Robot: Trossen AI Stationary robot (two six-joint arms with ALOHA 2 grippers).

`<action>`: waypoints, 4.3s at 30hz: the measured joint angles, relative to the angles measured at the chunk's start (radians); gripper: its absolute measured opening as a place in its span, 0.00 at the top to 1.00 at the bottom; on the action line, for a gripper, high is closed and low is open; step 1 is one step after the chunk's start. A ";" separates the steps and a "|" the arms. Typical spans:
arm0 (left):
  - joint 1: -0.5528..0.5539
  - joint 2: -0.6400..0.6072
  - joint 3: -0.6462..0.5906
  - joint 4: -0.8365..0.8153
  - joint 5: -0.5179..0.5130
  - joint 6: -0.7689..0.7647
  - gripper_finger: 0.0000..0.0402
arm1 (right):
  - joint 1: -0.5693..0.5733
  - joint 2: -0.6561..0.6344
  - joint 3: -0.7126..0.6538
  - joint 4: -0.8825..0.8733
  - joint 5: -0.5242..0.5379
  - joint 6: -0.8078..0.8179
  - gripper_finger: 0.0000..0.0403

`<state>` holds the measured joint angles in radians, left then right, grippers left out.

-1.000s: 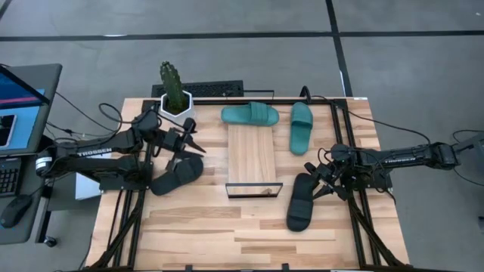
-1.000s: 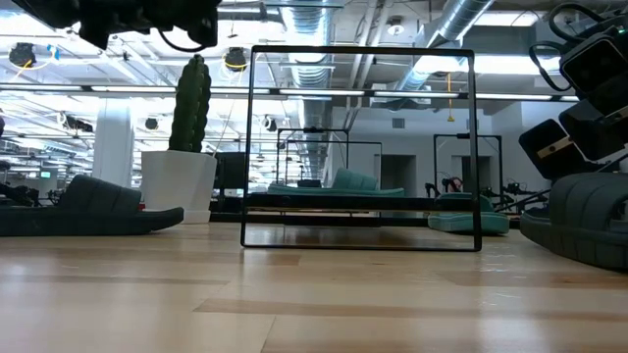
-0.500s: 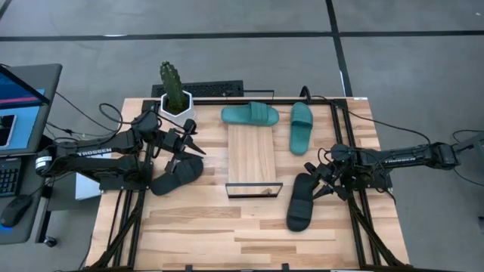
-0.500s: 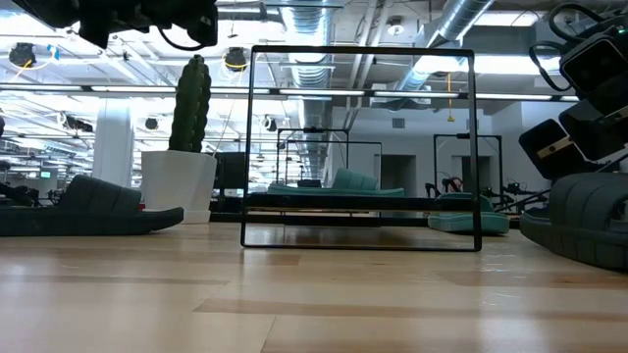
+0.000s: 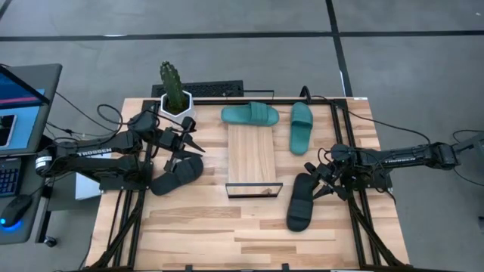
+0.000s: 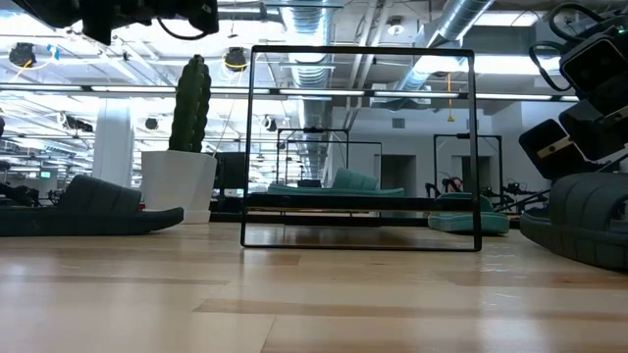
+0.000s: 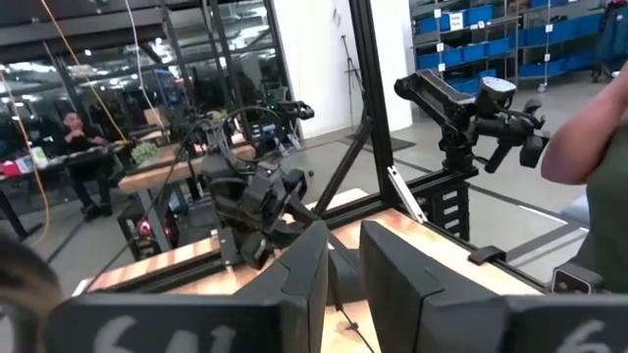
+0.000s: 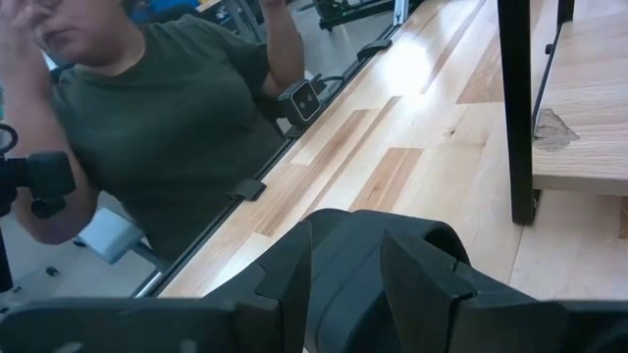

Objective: Pick and place slides into the shelf
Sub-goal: Put the green slide on the shelf

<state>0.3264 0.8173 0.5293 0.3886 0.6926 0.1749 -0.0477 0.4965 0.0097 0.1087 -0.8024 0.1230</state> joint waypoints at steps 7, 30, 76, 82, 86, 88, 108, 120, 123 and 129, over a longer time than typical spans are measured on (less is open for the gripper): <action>0.000 0.000 0.000 0.025 0.000 0.002 0.86 | 0.000 0.000 0.000 0.000 0.000 0.000 0.72; 0.000 0.000 0.000 0.020 0.006 -0.003 0.86 | 0.001 0.000 0.000 -0.048 0.043 -0.584 0.72; 0.000 0.000 0.000 -0.016 0.007 0.010 0.86 | -0.148 0.028 0.148 0.201 0.818 -0.123 0.72; 0.000 0.000 0.000 -0.016 0.007 0.011 0.86 | -0.289 0.108 0.292 0.005 0.822 -0.093 0.72; 0.000 0.000 0.000 -0.016 0.006 0.011 0.86 | -0.379 0.200 0.375 -0.097 0.802 -0.086 0.72; 0.000 0.000 0.000 -0.016 0.001 0.012 0.86 | -0.421 0.254 0.410 -0.125 0.801 -0.085 0.72; 0.000 0.000 0.000 -0.015 0.000 0.012 0.86 | -0.843 0.722 0.606 -0.221 0.805 0.009 0.72; 0.000 0.000 0.000 -0.015 -0.001 0.012 0.86 | -0.930 0.895 0.621 -0.247 0.812 -0.051 0.72; 0.000 0.000 0.000 -0.015 -0.001 0.012 0.86 | -0.932 0.918 0.621 -0.233 0.828 -0.066 0.72; 0.000 0.000 0.000 -0.015 -0.001 0.012 0.86 | -0.929 0.919 0.624 -0.224 0.861 -0.070 0.72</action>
<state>0.3267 0.8177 0.5293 0.3733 0.6918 0.1871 -0.9764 1.4155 0.6333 -0.1155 0.0583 0.0527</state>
